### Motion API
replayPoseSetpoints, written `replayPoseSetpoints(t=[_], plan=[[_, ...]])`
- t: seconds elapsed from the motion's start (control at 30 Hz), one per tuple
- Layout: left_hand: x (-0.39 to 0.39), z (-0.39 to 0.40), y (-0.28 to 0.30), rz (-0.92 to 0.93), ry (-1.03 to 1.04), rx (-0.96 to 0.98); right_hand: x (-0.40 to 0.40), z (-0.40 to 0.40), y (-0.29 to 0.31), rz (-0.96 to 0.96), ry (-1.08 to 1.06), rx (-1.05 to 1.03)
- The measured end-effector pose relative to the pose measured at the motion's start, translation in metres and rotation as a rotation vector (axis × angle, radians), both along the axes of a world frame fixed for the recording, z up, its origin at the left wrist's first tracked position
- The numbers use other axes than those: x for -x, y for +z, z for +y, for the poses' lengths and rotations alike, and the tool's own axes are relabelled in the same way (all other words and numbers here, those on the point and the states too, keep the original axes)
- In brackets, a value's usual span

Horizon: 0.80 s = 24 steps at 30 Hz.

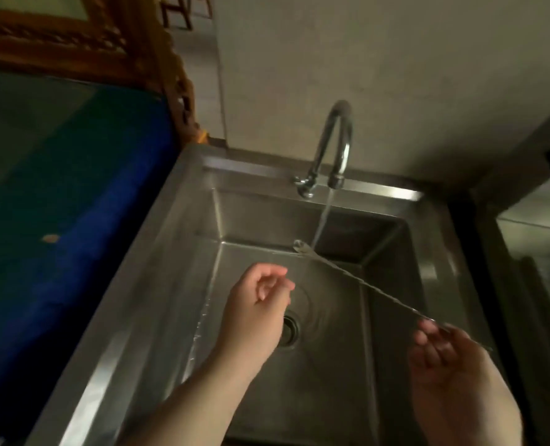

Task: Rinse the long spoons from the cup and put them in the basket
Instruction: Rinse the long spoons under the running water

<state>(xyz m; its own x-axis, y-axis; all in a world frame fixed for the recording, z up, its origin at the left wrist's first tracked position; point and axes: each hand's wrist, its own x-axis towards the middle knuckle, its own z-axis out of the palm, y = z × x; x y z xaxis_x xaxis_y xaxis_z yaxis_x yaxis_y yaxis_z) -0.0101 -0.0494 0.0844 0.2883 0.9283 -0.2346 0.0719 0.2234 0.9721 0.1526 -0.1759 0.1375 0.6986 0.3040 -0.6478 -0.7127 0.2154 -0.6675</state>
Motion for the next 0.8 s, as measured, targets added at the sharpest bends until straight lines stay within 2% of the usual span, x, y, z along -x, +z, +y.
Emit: replayPoseSetpoints(t=[0.23,0.43,0.57,0.8], plan=[[-0.106,0.033,-0.030,-0.167,0.063,0.331,-0.033,0.014,-0.050,0.047,-0.110,0.005],[-0.124,0.046,-0.068,-0.108,0.115,0.461,-0.026,0.039,-0.089,0.117,-0.112,0.061],[-0.119,0.044,-0.091,-0.058,0.128,0.473,-0.013,0.051,-0.106,0.170,-0.105,0.036],[-0.111,0.062,-0.095,-0.187,0.125,0.365,0.007,0.059,-0.125,0.307,-0.112,-0.059]])
